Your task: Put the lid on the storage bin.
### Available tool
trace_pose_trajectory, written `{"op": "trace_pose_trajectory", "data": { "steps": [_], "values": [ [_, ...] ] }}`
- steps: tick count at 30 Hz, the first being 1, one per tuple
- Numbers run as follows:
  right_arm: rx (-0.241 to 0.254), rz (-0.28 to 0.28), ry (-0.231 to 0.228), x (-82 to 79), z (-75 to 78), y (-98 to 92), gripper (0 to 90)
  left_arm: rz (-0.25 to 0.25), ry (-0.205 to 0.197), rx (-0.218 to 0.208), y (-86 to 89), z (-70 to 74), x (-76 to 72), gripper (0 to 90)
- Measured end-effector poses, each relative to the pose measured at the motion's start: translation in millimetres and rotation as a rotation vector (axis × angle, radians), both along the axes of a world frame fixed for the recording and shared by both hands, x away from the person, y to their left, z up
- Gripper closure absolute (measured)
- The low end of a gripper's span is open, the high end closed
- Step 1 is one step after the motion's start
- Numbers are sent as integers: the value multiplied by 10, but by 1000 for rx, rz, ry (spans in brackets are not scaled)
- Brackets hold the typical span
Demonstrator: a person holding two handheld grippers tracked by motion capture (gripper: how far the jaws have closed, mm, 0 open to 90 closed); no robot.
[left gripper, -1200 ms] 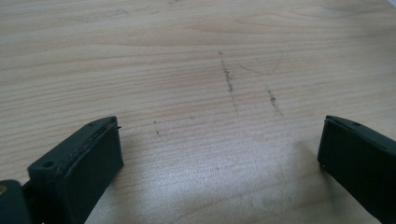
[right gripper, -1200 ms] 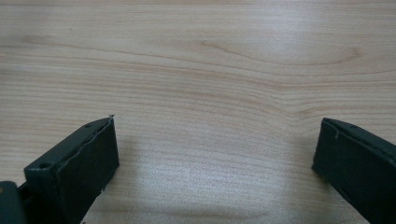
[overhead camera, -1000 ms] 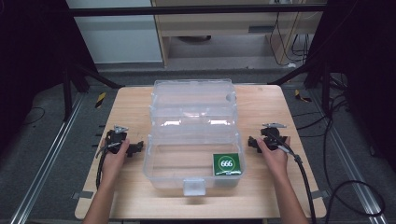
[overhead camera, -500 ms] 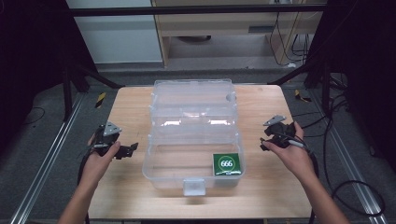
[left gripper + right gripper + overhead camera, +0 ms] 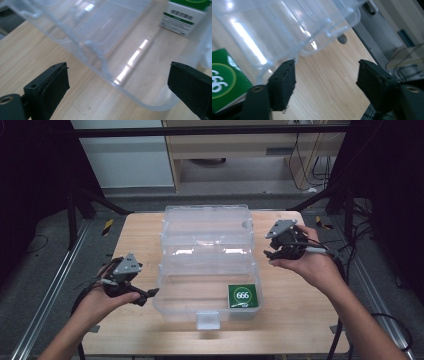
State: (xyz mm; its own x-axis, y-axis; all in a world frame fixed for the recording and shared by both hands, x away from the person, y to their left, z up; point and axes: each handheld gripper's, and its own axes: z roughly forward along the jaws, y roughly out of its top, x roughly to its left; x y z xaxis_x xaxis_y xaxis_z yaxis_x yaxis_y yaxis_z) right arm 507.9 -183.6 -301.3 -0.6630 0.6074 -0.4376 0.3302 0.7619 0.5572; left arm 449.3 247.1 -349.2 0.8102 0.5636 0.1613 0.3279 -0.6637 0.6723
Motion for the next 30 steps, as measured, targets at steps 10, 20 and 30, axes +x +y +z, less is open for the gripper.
{"op": "trace_pose_trajectory", "data": {
  "steps": [10, 20, 30],
  "values": [
    [-95, 186, 12, 92, 266, 397, 584, -114, 6, 77, -306, 43, -116, 97],
    [-219, 307, 32, 240, 160, 792, 705, -242, 50, 156, -548, -21, -187, 284],
    [-250, 332, 79, 530, 75, 979, 615, -323, 118, 199, -635, -152, -198, 251]
  ]
}}
